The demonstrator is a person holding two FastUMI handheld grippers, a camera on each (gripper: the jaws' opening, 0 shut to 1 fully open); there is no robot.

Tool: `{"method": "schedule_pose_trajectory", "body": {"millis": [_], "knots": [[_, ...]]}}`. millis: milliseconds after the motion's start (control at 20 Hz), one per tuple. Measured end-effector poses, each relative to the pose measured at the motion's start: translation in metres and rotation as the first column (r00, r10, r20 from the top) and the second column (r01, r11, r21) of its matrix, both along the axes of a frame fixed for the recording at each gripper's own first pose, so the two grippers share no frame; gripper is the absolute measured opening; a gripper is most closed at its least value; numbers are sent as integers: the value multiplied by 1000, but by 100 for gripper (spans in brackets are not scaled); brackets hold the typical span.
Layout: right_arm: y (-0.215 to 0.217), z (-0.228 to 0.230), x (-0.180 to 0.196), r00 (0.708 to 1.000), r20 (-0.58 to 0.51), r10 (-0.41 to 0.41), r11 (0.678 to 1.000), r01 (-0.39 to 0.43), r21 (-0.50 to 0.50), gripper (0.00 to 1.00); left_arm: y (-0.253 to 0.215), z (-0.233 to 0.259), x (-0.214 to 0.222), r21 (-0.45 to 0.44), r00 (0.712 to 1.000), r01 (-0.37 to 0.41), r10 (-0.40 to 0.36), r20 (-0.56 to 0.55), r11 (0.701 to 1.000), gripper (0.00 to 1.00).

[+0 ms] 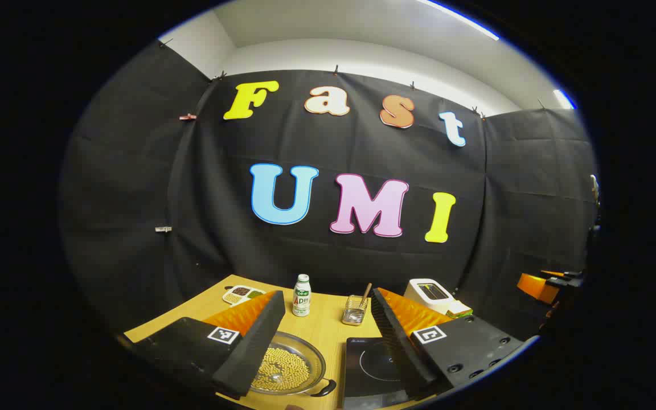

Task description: First push the handle of the pot to place it horizontally, then grasp the pot with both hands and set it on the induction cooktop.

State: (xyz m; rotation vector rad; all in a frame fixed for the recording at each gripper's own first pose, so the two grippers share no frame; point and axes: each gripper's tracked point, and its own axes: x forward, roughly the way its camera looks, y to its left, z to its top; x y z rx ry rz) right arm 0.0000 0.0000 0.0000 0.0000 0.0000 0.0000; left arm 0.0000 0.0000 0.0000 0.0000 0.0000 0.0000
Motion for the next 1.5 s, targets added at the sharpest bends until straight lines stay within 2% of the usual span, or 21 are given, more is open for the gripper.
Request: {"method": "schedule_pose_trajectory", "body": {"millis": [100,150,200,450,650,800,1250,1450,1500], "knots": [[2,1,7,1000,10,25,999,-25,-20,98,5,-7,4,-3,999,-36,36,-18,999,95],[3,0,9,999,13,33,999,-32,-34,98,6,-7,5,-1,999,-42,42,-23,999,92],[8,0,11,999,10,42,998,-41,-39,98,6,-5,5,6,999,-41,41,-21,999,95],[34,5,-1,999,26,27,998,-25,-60,98,23,-9,3,41,1000,-15,16,-25,999,95],[62,10,-8,999,44,29,996,-25,-85,98,47,-21,-1,-19,999,0,-1,-47,1000,95],[82,18,-13,997,73,38,996,-32,-88,98,68,-25,-3,-19,999,-5,4,-50,1000,95],[100,11,-26,996,85,-4,995,13,-103,98,78,-41,-5,67,992,108,-103,-79,992,95],[102,8,-29,997,78,-28,995,36,-93,98,77,-58,-4,32,981,151,-145,-131,988,94],[102,9,-30,996,77,-33,996,40,-85,98,75,-63,-4,26,976,166,-161,-150,986,91]]}}
